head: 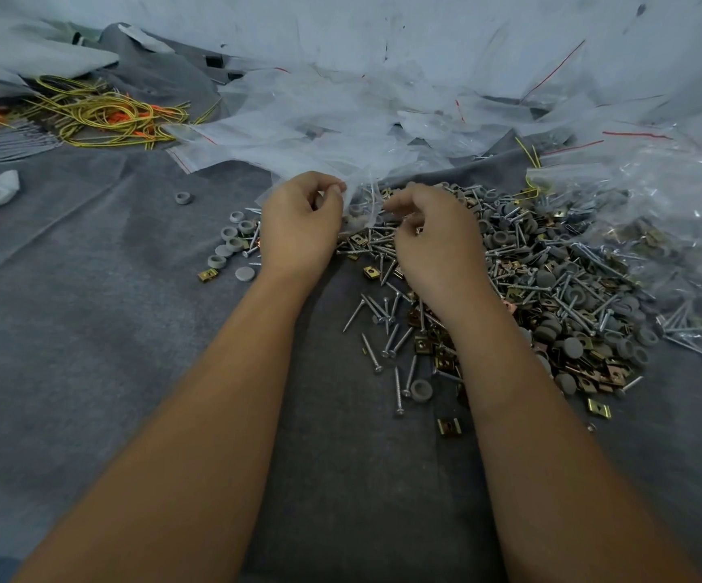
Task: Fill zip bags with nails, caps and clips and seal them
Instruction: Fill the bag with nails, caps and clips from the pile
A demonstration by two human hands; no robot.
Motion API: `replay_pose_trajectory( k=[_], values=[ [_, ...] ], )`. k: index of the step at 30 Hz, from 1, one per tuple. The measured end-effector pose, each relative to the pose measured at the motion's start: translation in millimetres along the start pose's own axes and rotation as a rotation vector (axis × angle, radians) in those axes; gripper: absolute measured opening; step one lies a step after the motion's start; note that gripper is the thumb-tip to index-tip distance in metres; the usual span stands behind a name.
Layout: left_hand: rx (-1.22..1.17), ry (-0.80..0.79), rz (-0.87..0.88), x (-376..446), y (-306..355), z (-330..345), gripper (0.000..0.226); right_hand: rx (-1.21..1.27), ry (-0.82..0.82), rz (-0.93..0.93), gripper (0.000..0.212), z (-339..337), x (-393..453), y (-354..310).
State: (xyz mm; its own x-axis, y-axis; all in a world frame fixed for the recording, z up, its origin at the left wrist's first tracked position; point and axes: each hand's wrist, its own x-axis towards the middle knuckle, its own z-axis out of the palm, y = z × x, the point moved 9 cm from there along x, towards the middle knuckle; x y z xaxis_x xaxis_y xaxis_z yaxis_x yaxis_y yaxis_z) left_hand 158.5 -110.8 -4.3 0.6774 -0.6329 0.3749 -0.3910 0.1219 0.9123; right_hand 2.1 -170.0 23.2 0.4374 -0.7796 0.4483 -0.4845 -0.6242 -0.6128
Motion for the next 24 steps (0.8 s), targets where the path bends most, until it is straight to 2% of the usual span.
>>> replay_pose_trajectory(
  k=[4, 6, 20, 24],
  values=[
    [-0.018, 0.012, -0.013, 0.2, 0.1, -1.4, 0.017, -0.338, -0.224, -0.009, 0.037, 20.8, -2.0, 9.2],
    [-0.015, 0.005, -0.013, 0.4, 0.1, -0.8, 0.017, -0.449, -0.276, -0.032, 0.04, 26.6, -3.4, 9.9],
    [0.0, -0.001, -0.013, -1.7, 1.4, -1.5, 0.018, -0.45, -0.206, -0.013, 0.012, 16.4, -4.9, 4.8],
    [-0.005, -0.002, -0.024, -1.7, 0.2, -1.3, 0.017, -0.355, -0.107, -0.011, 0.007, 8.9, -3.5, 2.8]
  ],
)
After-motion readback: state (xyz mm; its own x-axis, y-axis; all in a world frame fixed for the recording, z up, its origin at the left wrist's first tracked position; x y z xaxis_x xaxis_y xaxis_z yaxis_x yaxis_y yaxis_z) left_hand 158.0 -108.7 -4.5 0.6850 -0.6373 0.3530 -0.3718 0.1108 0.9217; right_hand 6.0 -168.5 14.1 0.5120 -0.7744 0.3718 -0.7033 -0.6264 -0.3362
